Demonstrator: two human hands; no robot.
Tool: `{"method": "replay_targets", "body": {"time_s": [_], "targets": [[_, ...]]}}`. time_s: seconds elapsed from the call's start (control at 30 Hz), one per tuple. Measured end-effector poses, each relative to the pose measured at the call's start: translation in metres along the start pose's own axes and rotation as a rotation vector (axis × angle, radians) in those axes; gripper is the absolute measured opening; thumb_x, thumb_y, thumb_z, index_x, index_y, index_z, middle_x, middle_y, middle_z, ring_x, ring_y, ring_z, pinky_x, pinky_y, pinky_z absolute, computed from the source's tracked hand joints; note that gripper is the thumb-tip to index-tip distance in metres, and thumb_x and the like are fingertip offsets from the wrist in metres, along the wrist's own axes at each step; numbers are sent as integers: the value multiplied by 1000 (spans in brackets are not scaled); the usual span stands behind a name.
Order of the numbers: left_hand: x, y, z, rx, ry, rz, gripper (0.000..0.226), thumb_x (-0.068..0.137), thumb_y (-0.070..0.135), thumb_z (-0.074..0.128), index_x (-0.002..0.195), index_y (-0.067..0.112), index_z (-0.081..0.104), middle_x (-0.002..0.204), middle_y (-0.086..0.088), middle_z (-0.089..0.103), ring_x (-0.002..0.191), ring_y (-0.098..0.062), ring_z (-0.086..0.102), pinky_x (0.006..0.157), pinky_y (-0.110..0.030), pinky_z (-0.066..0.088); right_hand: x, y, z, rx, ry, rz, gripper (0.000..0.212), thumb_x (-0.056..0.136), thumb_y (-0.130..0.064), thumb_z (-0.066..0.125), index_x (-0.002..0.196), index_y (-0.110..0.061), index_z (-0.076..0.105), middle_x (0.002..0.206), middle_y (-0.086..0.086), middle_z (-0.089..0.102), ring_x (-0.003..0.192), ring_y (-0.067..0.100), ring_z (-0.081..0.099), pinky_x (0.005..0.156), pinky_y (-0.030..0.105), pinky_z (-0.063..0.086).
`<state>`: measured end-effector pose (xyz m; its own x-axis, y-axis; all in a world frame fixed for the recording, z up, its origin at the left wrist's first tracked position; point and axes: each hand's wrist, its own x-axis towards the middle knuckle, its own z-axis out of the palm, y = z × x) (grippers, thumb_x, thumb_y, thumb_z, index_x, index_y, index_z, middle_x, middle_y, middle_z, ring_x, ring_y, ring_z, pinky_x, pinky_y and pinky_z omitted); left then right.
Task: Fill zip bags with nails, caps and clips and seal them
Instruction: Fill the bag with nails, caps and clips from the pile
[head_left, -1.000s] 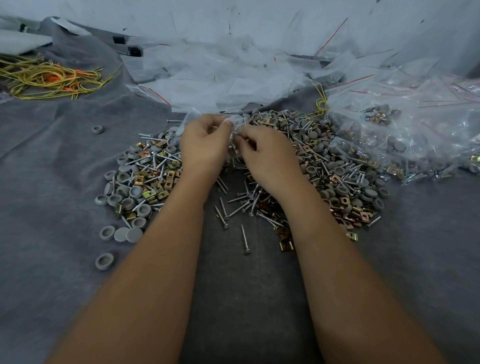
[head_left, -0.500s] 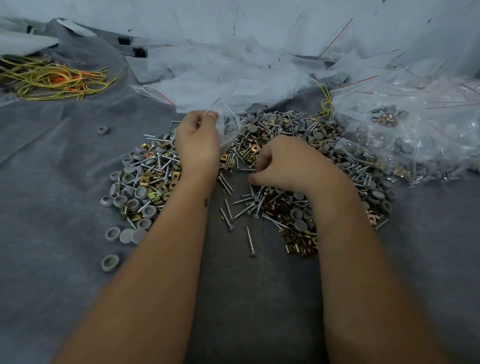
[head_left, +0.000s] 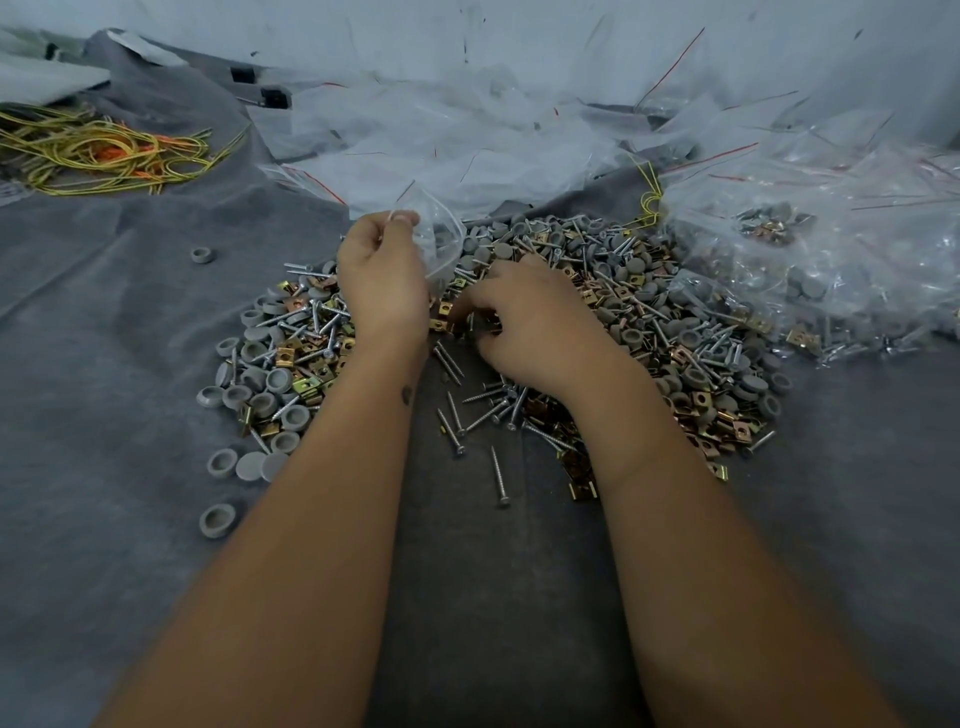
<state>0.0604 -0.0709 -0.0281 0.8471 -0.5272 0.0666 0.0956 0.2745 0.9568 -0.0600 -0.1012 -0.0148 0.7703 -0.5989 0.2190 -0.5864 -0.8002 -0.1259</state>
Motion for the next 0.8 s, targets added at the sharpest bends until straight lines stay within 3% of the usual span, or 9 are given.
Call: {"method": "replay_targets", "body": {"time_s": [0.13, 0.23, 0.4, 0.53, 0.67, 0.8], "targets": [[0, 0, 0, 14, -7, 5, 20, 95, 12, 51, 78, 17, 62, 60, 4, 43, 58, -14, 40, 63, -31, 36, 3, 5, 2, 54, 39, 20, 20, 88, -25, 66, 106, -32, 72, 108, -3, 66, 108, 21, 50, 91, 35, 39], [0, 0, 1, 17, -13, 9, 21, 95, 12, 52, 77, 17, 61, 58, 4, 42, 54, -11, 40, 57, -28, 34, 1, 5, 0, 321, 93, 99, 14, 88, -21, 67, 100, -24, 75, 98, -4, 70, 94, 14, 59, 87, 31, 47], [0, 0, 1, 35, -23, 3, 21, 94, 13, 54, 74, 17, 60, 57, 5, 44, 53, -12, 41, 56, -26, 34, 1, 12, -5, 662, 269, 229, 13, 86, -12, 70, 90, -23, 71, 78, -16, 63, 72, -5, 57, 63, 4, 41], [-3, 1, 2, 107, -75, 36, 21, 93, 14, 58, 74, 19, 64, 49, 13, 49, 46, -3, 45, 48, -17, 38, 0, 14, -11, 865, 399, 219, 23, 85, -6, 69, 83, -28, 69, 76, -15, 67, 71, -7, 60, 69, 7, 47], [-8, -1, 3, 224, -210, 123, 18, 92, 15, 60, 76, 20, 67, 55, 7, 54, 55, -11, 49, 58, -28, 42, 2, 9, -9, 853, 460, 238, 16, 84, -12, 73, 99, -16, 75, 81, -14, 68, 73, -6, 61, 73, 12, 50], [-10, 0, 3, 215, -208, 102, 21, 92, 12, 59, 74, 20, 67, 43, 12, 50, 44, -3, 45, 48, -16, 37, 2, 6, -6, 855, 485, 252, 28, 85, -14, 72, 114, -14, 70, 82, -15, 64, 71, -12, 57, 67, 4, 43]]}}
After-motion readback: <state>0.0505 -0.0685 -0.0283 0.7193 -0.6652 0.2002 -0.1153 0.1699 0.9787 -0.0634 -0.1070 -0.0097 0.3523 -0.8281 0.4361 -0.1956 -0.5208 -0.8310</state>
